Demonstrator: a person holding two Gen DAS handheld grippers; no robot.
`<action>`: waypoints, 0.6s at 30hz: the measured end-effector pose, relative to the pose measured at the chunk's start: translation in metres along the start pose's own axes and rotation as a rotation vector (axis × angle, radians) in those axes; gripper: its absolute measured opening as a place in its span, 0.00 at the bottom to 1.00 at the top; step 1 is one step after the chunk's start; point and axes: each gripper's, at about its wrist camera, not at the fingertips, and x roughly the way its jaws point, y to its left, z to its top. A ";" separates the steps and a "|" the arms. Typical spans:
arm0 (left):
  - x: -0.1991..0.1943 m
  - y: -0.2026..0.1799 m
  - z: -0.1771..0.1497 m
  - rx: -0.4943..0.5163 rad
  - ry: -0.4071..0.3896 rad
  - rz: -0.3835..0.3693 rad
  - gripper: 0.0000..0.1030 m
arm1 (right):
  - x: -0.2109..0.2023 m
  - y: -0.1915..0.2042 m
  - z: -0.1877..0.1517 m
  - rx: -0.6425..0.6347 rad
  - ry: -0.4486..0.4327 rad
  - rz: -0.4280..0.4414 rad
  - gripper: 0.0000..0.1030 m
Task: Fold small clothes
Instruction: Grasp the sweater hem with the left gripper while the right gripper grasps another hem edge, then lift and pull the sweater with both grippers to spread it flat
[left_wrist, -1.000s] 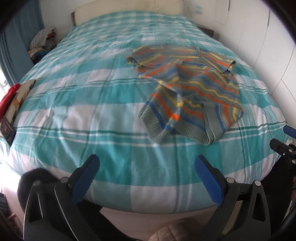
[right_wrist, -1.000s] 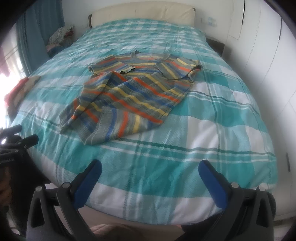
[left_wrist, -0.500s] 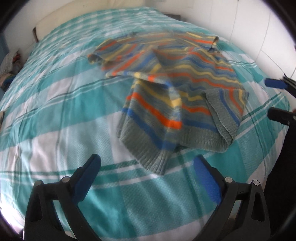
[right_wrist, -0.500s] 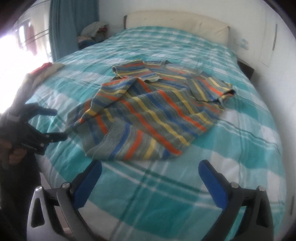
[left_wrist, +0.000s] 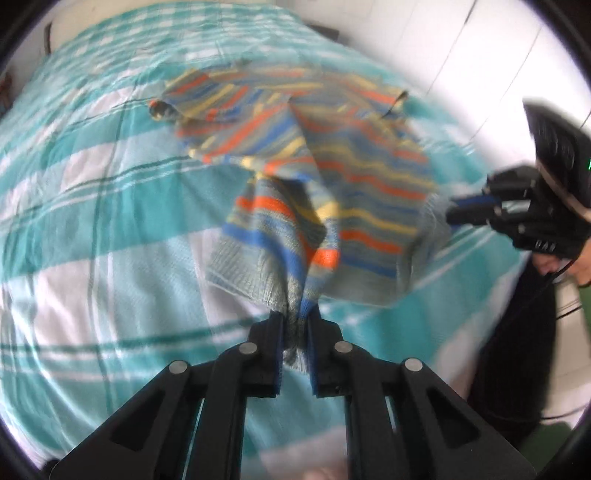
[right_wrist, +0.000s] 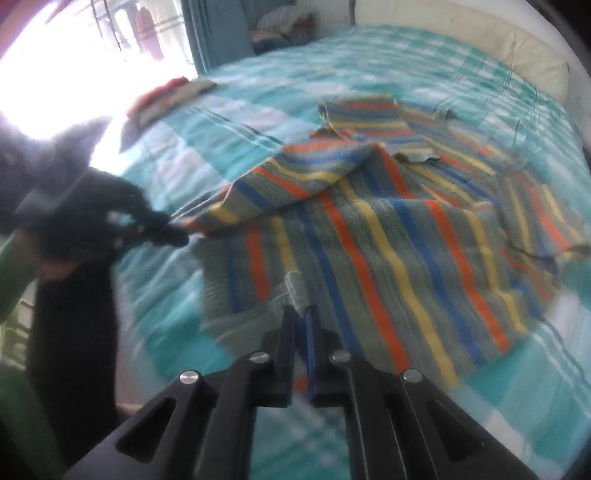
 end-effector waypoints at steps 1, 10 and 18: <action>-0.009 0.000 -0.002 -0.013 -0.008 -0.027 0.09 | -0.022 0.002 -0.012 -0.002 -0.013 0.000 0.05; 0.015 0.042 -0.011 -0.188 0.069 -0.093 0.09 | -0.059 -0.037 -0.098 0.262 0.025 -0.114 0.28; 0.021 0.066 -0.021 -0.291 0.056 -0.133 0.09 | -0.059 -0.051 -0.130 0.582 -0.112 0.088 0.59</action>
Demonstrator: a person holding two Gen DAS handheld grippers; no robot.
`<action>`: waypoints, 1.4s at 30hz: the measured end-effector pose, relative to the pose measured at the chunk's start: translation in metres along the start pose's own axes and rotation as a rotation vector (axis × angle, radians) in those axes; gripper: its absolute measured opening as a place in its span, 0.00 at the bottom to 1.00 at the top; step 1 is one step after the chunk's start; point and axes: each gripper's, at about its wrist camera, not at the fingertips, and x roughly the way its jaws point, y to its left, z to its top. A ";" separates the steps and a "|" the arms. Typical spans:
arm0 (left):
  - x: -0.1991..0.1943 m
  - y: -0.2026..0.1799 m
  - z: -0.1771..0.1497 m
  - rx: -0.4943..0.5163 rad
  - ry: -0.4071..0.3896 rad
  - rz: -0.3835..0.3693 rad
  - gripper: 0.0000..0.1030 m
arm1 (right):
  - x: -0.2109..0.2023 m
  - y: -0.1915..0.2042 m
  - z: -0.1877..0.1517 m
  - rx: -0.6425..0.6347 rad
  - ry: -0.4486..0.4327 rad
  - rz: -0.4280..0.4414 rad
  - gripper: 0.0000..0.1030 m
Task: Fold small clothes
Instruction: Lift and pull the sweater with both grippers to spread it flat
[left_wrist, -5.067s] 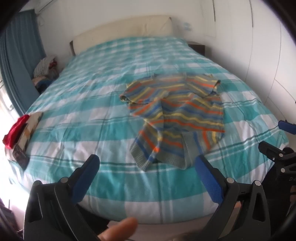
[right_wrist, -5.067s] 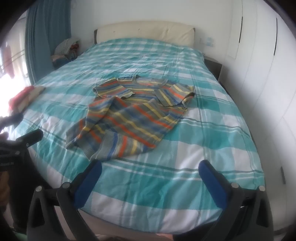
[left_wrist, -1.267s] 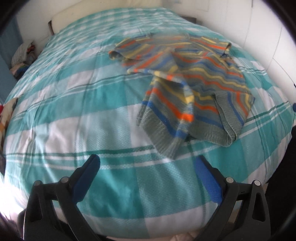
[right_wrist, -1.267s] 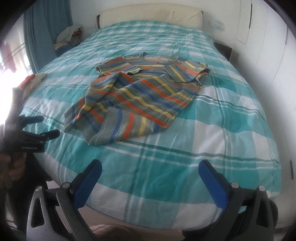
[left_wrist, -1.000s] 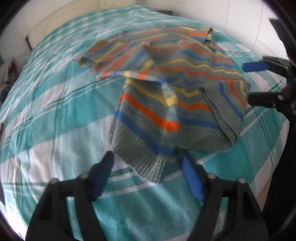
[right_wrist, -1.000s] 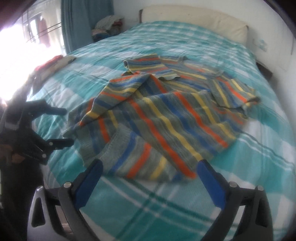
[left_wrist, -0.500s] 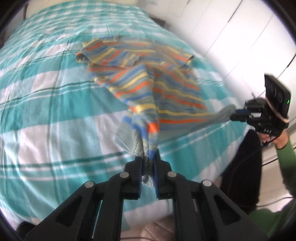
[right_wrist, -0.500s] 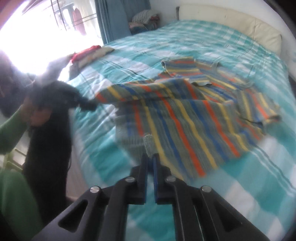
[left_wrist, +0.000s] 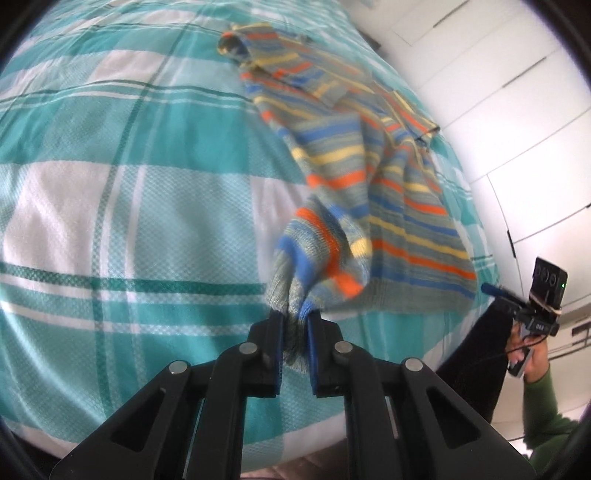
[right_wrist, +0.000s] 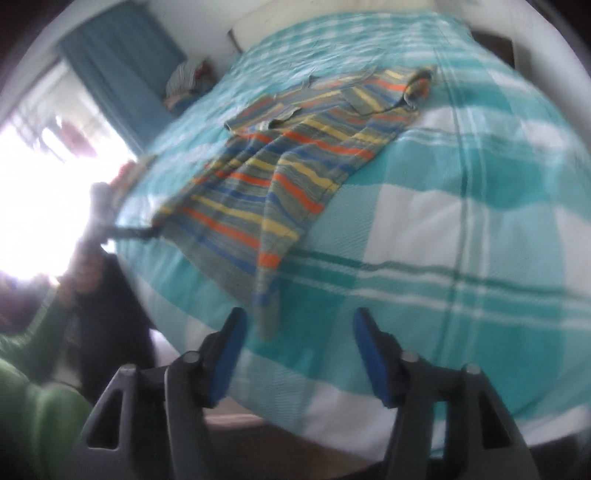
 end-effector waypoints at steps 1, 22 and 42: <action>0.001 0.000 0.002 -0.003 -0.002 0.000 0.09 | 0.006 -0.001 -0.001 0.038 -0.003 0.043 0.60; 0.012 0.013 -0.034 -0.171 0.137 -0.150 0.10 | 0.006 -0.027 0.015 0.263 0.076 -0.033 0.04; -0.002 0.018 -0.030 -0.154 0.046 -0.126 0.04 | 0.023 -0.018 0.013 0.231 0.070 -0.057 0.03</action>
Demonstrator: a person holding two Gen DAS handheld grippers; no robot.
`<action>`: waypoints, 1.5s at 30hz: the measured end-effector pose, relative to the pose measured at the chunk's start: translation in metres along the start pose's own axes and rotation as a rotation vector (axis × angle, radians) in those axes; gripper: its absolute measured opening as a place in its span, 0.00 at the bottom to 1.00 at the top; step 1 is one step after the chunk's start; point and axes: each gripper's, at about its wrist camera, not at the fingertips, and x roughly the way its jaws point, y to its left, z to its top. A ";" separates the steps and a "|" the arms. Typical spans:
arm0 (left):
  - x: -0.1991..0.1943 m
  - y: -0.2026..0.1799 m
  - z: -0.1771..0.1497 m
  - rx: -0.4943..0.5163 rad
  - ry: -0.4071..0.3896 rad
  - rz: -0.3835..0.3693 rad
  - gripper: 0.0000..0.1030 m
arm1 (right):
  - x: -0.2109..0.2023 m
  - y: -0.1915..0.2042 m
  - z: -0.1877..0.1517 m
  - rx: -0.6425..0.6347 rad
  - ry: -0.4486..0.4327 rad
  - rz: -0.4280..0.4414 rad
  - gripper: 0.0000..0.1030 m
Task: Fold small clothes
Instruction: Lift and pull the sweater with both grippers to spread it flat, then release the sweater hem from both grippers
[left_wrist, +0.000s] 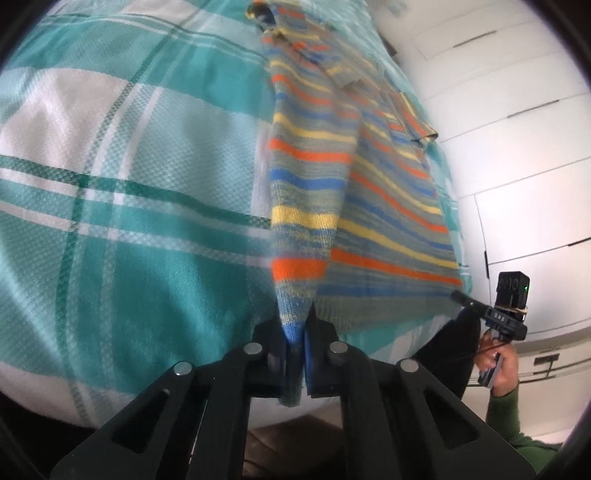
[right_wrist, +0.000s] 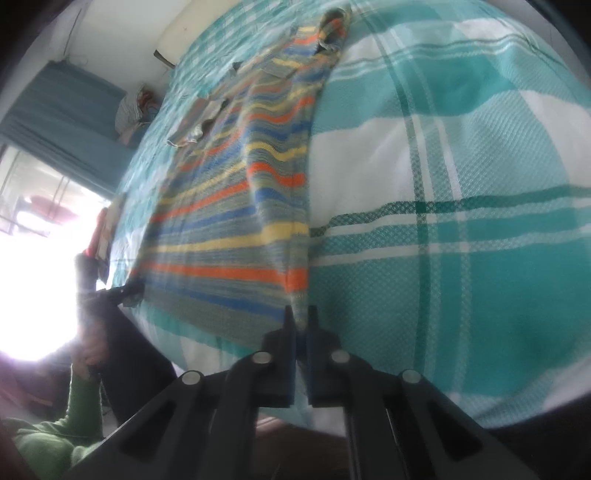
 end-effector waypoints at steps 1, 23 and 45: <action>-0.008 0.000 -0.003 -0.001 -0.004 -0.013 0.04 | -0.010 0.000 -0.001 0.003 0.000 0.022 0.03; 0.012 0.015 -0.041 -0.063 0.094 0.102 0.08 | 0.024 -0.024 -0.014 -0.009 0.101 -0.190 0.03; -0.030 -0.105 -0.011 0.275 -0.329 0.296 0.85 | -0.028 0.082 0.002 -0.318 -0.106 -0.294 0.41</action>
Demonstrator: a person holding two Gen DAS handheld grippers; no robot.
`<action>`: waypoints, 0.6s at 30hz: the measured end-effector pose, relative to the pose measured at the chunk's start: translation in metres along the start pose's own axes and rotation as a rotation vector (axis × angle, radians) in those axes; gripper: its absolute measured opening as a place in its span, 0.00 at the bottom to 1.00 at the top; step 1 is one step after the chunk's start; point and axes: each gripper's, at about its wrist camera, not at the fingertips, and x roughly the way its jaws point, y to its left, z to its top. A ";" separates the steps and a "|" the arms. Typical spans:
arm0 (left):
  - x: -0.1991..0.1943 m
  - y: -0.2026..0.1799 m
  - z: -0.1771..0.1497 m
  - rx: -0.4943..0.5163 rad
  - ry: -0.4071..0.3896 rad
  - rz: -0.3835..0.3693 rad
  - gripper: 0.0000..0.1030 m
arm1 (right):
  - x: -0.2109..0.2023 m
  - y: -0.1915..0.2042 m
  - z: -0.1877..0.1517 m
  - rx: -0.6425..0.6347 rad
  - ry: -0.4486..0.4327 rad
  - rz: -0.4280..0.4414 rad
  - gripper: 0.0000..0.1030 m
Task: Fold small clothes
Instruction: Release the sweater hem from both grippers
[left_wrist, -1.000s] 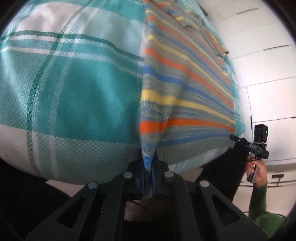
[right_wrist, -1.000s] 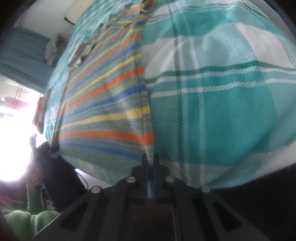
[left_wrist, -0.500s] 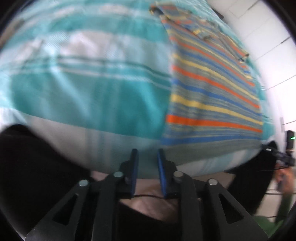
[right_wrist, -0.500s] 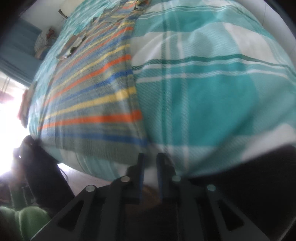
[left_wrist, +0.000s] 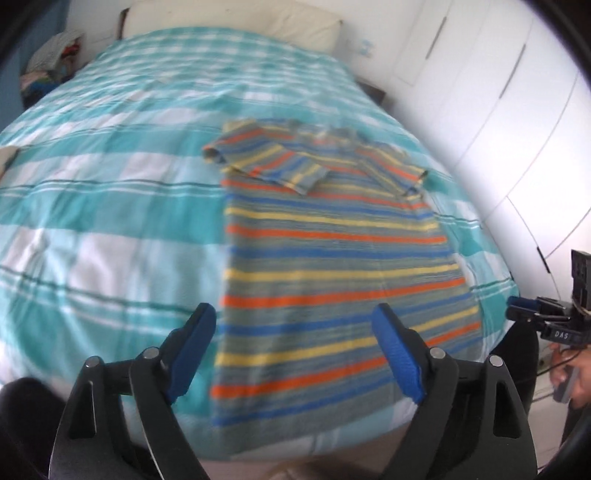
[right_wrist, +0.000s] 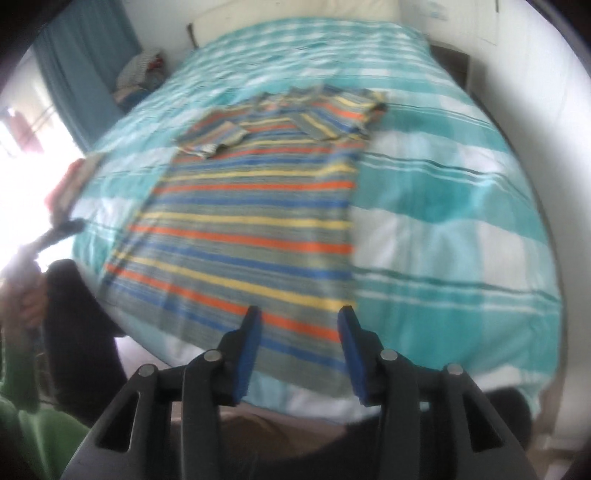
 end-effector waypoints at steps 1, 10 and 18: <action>0.011 -0.002 -0.001 0.000 0.008 -0.009 0.85 | 0.008 0.006 0.003 -0.004 -0.006 0.019 0.41; 0.033 0.014 -0.024 -0.054 -0.032 0.029 0.85 | 0.030 0.017 0.019 -0.133 0.085 -0.057 0.41; 0.025 0.031 -0.016 -0.128 -0.219 0.124 0.86 | 0.019 -0.003 0.131 -0.476 -0.171 -0.384 0.57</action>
